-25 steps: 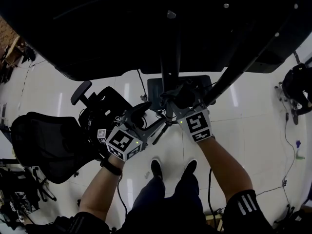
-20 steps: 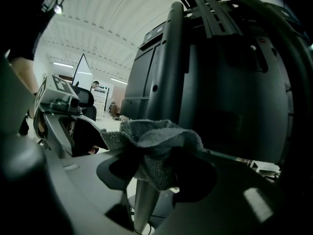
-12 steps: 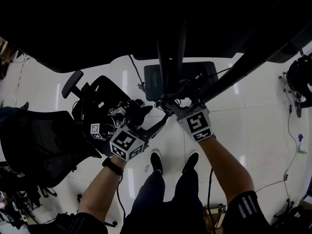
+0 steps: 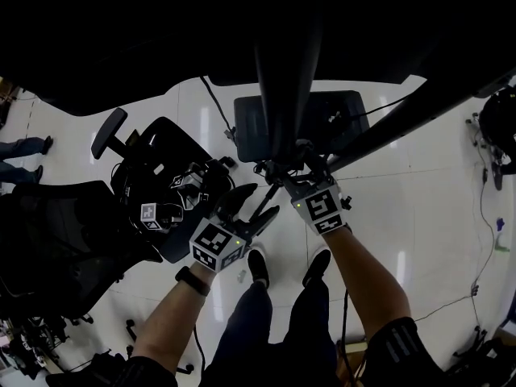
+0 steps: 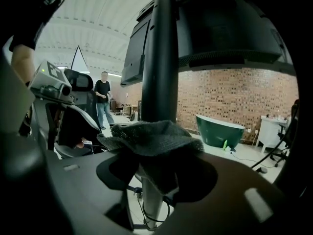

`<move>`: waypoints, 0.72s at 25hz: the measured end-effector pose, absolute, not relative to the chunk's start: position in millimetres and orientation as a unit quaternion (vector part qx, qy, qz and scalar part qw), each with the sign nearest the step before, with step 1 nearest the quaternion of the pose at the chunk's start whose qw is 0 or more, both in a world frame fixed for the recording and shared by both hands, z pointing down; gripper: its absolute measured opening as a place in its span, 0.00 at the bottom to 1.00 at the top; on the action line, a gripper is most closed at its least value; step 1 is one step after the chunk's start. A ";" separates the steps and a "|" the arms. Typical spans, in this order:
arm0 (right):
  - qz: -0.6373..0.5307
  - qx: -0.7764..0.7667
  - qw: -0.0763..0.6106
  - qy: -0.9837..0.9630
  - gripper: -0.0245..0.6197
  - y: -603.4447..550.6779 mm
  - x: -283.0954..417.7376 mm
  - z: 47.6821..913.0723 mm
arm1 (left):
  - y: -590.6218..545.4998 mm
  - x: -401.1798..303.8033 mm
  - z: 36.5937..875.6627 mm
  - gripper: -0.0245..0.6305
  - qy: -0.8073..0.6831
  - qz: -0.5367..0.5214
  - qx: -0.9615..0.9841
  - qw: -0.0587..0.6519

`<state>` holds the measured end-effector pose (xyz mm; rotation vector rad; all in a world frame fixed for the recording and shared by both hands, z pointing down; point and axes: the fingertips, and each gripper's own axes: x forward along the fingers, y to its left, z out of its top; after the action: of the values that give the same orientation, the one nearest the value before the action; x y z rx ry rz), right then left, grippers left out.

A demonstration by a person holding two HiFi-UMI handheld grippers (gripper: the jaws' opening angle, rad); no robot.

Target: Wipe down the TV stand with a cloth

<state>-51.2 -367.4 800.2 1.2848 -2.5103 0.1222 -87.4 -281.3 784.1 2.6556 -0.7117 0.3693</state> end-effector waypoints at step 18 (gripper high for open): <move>0.120 0.422 0.204 -0.875 0.31 -356.9 -41.3 882.5 | -267.6 -76.9 826.2 0.52 -0.259 0.148 0.931 0.212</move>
<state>-41.3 -356.9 882.5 1.1782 -2.4411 0.3335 -76.9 -267.6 826.2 2.5844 -0.7185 0.4096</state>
